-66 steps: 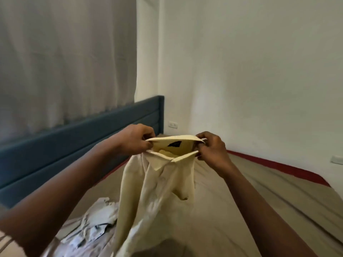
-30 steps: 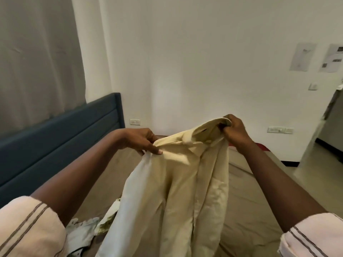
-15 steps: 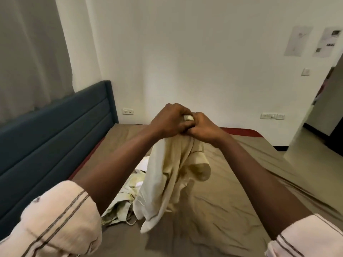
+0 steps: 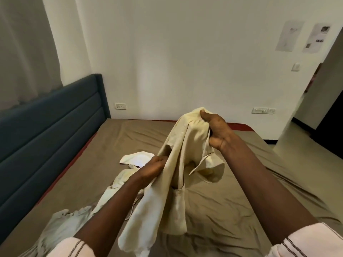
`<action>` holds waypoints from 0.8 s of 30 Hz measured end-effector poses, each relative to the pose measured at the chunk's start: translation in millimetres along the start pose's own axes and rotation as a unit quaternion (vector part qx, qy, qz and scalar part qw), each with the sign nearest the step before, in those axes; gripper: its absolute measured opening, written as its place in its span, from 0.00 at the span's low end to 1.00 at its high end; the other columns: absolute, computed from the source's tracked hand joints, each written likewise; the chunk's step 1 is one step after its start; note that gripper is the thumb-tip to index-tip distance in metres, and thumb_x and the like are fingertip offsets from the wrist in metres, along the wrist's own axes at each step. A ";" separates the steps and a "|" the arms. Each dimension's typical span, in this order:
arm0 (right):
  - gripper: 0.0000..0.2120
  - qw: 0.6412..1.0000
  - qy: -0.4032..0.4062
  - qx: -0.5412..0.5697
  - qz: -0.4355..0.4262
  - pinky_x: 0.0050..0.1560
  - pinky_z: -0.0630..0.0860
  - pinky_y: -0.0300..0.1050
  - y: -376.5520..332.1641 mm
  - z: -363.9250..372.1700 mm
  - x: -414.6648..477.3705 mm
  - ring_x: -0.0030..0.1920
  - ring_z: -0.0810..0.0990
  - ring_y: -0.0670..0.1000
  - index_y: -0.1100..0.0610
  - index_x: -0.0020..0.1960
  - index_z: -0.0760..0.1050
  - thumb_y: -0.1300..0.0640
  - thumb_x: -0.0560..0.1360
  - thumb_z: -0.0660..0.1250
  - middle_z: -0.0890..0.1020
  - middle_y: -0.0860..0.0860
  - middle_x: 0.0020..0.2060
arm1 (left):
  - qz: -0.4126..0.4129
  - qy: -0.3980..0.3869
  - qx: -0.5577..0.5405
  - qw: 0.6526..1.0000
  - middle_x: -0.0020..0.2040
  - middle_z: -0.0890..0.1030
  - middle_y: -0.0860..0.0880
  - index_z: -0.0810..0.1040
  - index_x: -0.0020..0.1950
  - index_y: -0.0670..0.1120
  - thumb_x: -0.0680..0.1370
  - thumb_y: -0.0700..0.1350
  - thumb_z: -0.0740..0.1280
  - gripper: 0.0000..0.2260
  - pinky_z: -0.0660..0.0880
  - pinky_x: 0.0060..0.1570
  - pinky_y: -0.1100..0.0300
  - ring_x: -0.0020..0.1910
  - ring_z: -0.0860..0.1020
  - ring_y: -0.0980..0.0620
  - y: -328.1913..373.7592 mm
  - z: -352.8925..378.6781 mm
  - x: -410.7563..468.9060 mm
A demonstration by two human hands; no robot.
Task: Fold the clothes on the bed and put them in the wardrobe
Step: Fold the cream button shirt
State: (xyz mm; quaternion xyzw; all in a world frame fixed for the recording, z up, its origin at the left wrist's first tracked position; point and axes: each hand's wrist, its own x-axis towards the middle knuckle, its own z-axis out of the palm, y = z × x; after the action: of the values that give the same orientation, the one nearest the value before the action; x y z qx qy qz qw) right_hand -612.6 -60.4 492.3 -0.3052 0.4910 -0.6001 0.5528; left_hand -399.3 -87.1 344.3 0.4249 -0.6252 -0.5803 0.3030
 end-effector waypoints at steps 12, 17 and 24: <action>0.26 0.874 0.067 -0.390 -0.282 0.66 0.76 0.43 14.8 -90.6 -17.6 0.64 0.77 0.42 0.50 0.70 0.74 0.64 0.74 0.74 0.79 0.47 0.66 | 0.284 0.073 0.165 0.942 0.33 0.72 0.55 0.79 0.41 0.44 0.82 0.54 0.67 0.16 0.67 0.37 0.56 0.34 0.70 0.57 82.6 26.7 19.2; 0.25 0.878 -0.217 -0.381 -0.191 0.61 0.80 0.45 16.5 -65.6 -28.1 0.61 0.83 0.49 0.54 0.70 0.76 0.63 0.75 0.77 0.85 0.52 0.59 | 0.290 -0.079 0.253 0.920 0.39 0.86 0.50 0.85 0.48 0.44 0.81 0.41 0.71 0.05 0.76 0.42 0.60 0.39 0.81 0.57 128.7 50.0 17.6; 0.06 0.811 -0.153 -0.499 -0.265 0.38 0.74 0.50 13.0 -84.7 -20.4 0.35 0.80 0.46 0.54 0.44 0.84 0.53 0.73 0.79 0.83 0.47 0.34 | 0.232 -0.046 0.448 0.862 0.46 0.80 0.56 0.78 0.53 0.50 0.77 0.42 0.74 0.08 0.71 0.40 0.68 0.41 0.77 0.61 120.2 36.6 13.2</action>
State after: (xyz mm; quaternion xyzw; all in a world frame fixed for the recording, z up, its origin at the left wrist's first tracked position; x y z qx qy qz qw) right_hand -680.7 -18.2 455.9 -0.7452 0.5320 -0.3416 0.2122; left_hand -458.8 -85.8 455.7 0.3303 -0.9116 -0.1690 0.1771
